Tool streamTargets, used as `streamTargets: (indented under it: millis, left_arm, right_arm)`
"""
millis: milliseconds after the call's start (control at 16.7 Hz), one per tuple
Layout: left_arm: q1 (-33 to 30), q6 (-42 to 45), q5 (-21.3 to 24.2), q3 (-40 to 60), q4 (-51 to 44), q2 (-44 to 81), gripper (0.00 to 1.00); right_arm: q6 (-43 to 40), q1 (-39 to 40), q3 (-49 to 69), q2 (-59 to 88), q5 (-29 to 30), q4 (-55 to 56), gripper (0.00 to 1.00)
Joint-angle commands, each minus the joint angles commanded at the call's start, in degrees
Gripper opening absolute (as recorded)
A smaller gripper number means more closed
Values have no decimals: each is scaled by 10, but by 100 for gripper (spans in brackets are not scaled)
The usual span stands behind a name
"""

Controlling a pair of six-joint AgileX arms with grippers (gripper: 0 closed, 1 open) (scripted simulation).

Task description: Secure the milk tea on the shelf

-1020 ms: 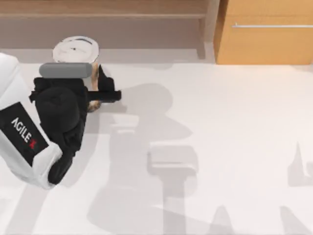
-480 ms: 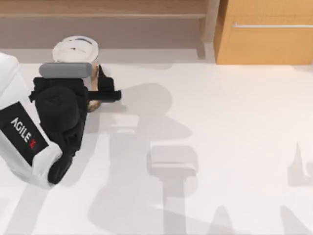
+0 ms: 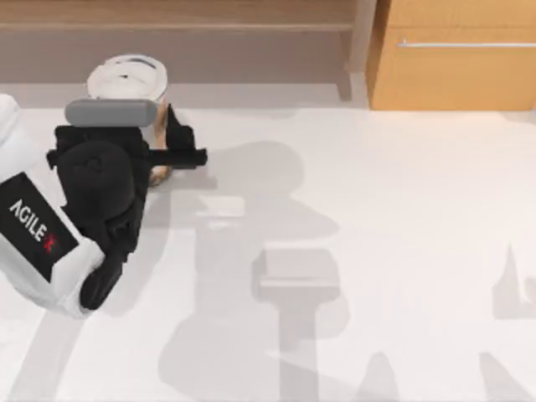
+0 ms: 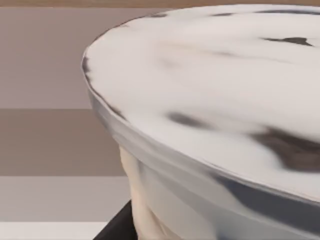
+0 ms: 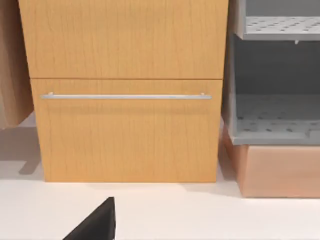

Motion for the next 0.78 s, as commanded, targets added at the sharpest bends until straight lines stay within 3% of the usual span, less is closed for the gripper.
streamTargets:
  millis: [360,780]
  left_arm:
    - [5,-31,40,25,-8,-54,0]
    - [35,-79,132,64,-117,-133,0]
  right_arm:
    - [0,0,0,0,0,0,100]
    - [0,0,0,0,0,0,100]
